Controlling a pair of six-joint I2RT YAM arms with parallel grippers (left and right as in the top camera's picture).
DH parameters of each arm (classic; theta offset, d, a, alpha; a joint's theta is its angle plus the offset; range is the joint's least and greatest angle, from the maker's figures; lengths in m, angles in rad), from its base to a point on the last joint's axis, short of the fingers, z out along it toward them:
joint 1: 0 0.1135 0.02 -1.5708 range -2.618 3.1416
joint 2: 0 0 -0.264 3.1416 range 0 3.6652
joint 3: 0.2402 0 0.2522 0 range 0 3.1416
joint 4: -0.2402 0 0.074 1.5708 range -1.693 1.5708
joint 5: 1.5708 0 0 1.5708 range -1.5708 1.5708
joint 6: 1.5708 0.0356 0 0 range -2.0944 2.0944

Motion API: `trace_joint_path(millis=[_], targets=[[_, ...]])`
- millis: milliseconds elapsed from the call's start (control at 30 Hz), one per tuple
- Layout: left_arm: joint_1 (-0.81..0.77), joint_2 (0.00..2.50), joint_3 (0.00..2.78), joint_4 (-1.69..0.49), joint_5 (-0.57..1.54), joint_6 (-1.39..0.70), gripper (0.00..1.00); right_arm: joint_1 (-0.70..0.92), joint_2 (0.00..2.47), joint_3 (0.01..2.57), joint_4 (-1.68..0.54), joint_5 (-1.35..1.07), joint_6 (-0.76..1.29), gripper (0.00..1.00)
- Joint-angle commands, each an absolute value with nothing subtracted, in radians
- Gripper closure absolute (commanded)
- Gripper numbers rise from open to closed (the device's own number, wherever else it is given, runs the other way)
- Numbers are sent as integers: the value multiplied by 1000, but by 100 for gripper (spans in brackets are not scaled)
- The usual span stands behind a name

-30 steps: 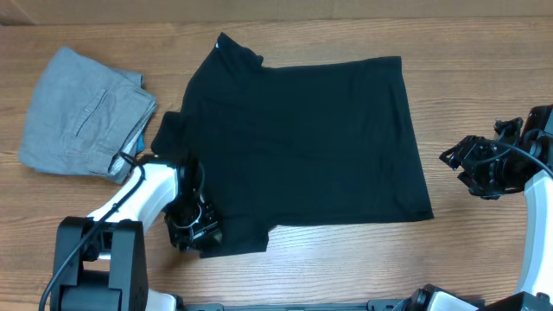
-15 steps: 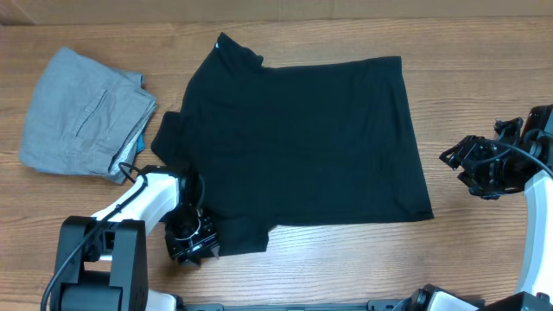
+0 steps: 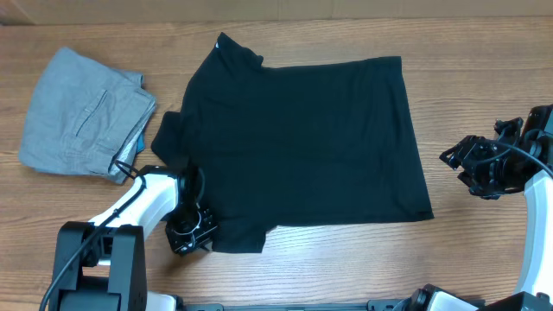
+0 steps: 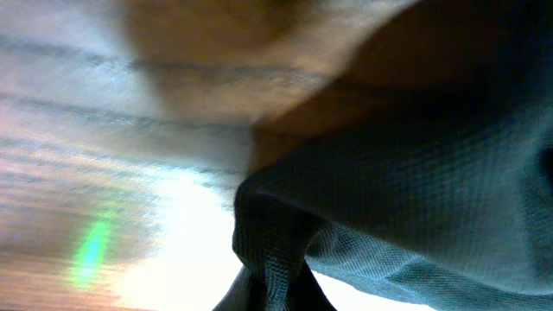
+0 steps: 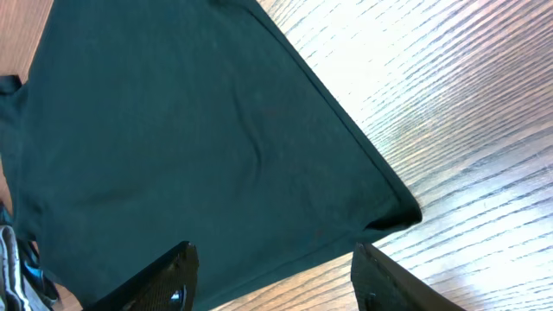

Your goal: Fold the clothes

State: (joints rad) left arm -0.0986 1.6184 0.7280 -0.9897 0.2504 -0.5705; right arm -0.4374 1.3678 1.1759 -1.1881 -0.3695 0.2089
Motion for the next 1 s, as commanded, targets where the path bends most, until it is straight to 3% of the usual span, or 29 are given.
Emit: trace_joint_path(millis=[0, 133, 333, 700, 967], targets=[[-105, 1620, 723, -1041, 306, -570, 96, -439, 1358, 1180, -1179, -375, 204, 39], [-105, 1598, 725, -1096, 471, -533, 96, -439, 1358, 1180, -1174, -356, 204, 39], [-102, 1446, 782, -1190, 480, -529, 96, -439, 1358, 1180, -1175, -338, 205, 39], [-77, 1258, 1061, -1344, 242, -565, 96, -439, 1358, 1179, -1172, -338, 205, 39], [-77, 1258, 1098, -1403, 214, -566, 96, -439, 1392, 1158, -1156, -315, 213, 36]])
